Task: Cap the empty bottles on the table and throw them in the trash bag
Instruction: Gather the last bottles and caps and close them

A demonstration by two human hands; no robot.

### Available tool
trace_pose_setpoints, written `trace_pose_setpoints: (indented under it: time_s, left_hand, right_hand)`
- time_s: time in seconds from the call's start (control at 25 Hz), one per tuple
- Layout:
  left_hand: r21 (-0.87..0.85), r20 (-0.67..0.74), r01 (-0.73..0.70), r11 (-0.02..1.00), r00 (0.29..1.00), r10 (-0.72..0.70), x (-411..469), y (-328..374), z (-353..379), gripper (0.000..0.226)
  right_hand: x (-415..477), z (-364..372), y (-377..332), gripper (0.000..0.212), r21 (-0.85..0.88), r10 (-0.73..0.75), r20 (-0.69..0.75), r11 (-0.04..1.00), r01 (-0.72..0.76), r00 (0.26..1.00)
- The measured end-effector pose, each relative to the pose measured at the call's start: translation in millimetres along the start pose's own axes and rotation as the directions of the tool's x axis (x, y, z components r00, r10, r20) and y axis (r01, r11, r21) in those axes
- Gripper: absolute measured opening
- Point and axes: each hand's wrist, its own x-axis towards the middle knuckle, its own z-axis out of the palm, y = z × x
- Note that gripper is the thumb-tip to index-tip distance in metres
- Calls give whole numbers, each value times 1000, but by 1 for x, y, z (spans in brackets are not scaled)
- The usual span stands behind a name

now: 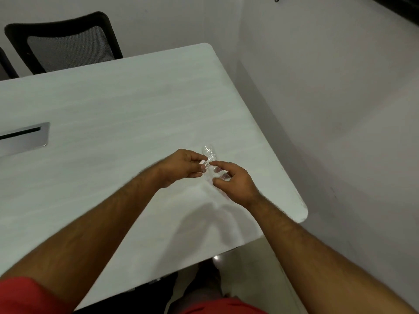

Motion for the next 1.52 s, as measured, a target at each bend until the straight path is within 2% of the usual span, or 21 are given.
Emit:
trace_pose_setpoints:
  time_s: [0.16, 0.28, 0.36, 0.44, 0.48, 0.56, 0.68, 0.8, 0.84, 0.92, 1.04, 1.16, 1.28, 1.36, 1.44, 1.48, 1.52]
  left_hand:
    - [34, 30, 35, 999, 999, -36, 26, 7, -19, 26]
    - [103, 2, 149, 983, 989, -150, 38, 13, -23, 34]
    - [154, 36, 173, 973, 983, -181, 42, 16, -26, 29]
    - [113, 131, 85, 990, 986, -100, 46, 17, -31, 21]
    - [61, 168, 31, 998, 985, -41, 48, 16, -32, 25]
    - [-21, 173, -30, 999, 984, 33, 51, 15, -29, 34]
    - [-45, 67, -24, 999, 997, 27, 56, 18, -12, 28]
    - [-30, -180, -7, 1000, 984, 2, 63, 23, 13, 20]
    - [-70, -226, -17, 997, 974, 1, 64, 24, 21, 18]
    - [-202, -224, -20, 979, 974, -27, 67, 22, 33, 15]
    - [-344, -178, -15, 939, 983, -49, 71, 18, 40, 15]
    - [-429, -196, -48, 902, 980, -41, 73, 14, 50, 18]
    - [-446, -214, -84, 891, 977, -16, 74, 11, 56, 16]
    - [-426, -190, -86, 900, 982, 4, 75, 4, 54, 16]
    - [-313, -216, -56, 948, 976, -14, 79, -7, 50, 20]
    - [-157, -281, -43, 987, 960, -3, 82, -15, 46, 27]
    - [94, -347, -30, 995, 936, 61, 86, -24, 43, 36]
  right_hand:
    - [22, 0, -4, 49, -11, 28, -26, 1000, -29, 999]
    - [30, 0, 0, 50, -59, 27, -23, 998, -28, 999]
    - [36, -1, 3, 50, -51, 51, -4, 997, -51, 999]
    - [44, -5, 3, 43, 186, 178, 70, 964, -188, 982]
    - [46, -9, 2, 38, 315, 241, 136, 909, -272, 961]
    - [49, -20, 1, 33, 416, 288, 251, 830, -372, 924]
    - [54, -32, 5, 33, 425, 269, 255, 832, -357, 929]
    - [61, -42, 11, 37, 394, 255, 183, 866, -309, 949]
    - [61, -46, 11, 38, 388, 252, 178, 871, -303, 951]
    - [62, -56, 11, 33, 407, 267, 218, 849, -336, 939]
    - [64, -71, 12, 34, 446, 348, 383, 742, -501, 856]
    - [68, -77, 13, 44, 501, 414, 573, 506, -702, 707]
    - [67, -75, 21, 53, 522, 425, 620, 405, -751, 659]
    - [65, -71, 27, 55, 522, 422, 618, 410, -748, 663]
    - [64, -64, 36, 43, 552, 445, 545, 447, -704, 711]
    - [63, -61, 40, 36, 591, 462, 467, 470, -655, 754]
    - [63, -57, 45, 31, 627, 481, 381, 493, -603, 790]
